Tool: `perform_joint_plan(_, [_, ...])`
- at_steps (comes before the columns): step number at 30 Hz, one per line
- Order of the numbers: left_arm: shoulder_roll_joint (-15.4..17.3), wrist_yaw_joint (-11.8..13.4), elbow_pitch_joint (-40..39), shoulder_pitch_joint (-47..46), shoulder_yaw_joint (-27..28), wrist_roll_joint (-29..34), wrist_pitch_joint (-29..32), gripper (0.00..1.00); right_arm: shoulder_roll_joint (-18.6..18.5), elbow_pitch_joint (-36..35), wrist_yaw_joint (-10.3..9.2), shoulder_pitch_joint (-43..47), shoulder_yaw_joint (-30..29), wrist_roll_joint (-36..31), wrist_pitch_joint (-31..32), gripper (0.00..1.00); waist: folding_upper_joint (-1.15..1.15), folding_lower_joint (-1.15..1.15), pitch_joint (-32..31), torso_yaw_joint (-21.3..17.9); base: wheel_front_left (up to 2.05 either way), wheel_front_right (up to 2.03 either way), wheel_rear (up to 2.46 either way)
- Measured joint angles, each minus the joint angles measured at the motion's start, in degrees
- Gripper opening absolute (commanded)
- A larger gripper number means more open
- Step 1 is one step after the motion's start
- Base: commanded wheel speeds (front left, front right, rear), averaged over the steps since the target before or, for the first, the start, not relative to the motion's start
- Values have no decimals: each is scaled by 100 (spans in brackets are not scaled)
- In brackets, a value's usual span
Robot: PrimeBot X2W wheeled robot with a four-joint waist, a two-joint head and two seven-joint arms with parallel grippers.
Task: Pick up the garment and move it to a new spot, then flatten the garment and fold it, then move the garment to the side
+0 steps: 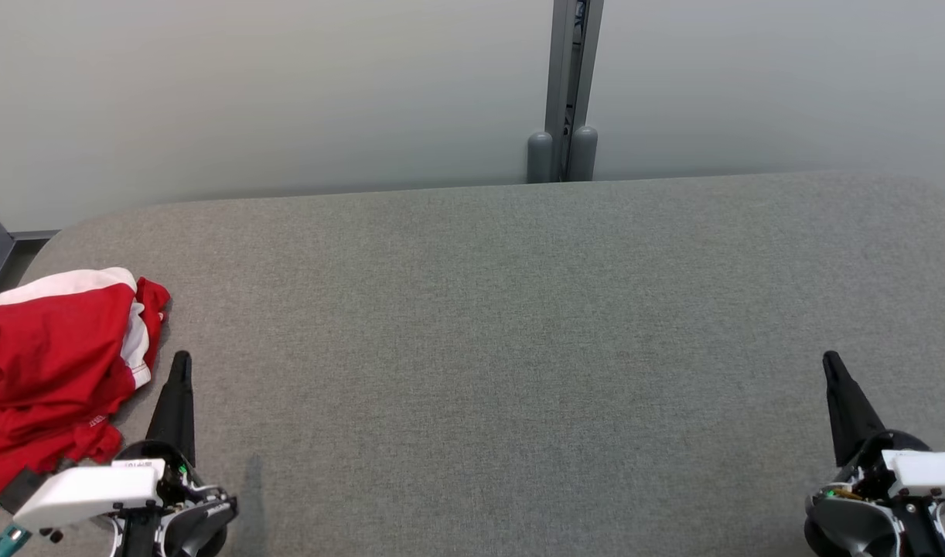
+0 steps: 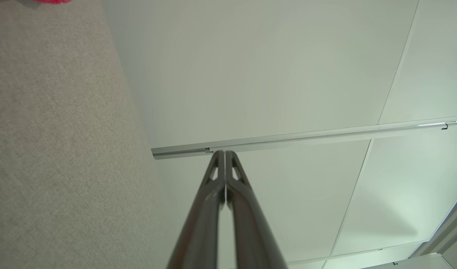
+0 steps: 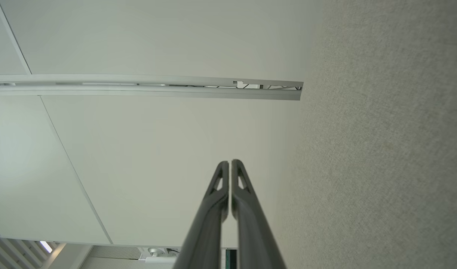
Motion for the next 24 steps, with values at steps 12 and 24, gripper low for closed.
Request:
perform_joint_plan(12, [-60,4,148,164,-185,19,-211,100,63,85,-7,180,109,-100,-191,100,0,0,11,2,0,0,0])
perform_joint_plan(24, [47,4,-59,-37,-412,1028,-549,100,-90,-121,-7,58,240,-1045,-536,100,0,0,15,8,0,0,0])
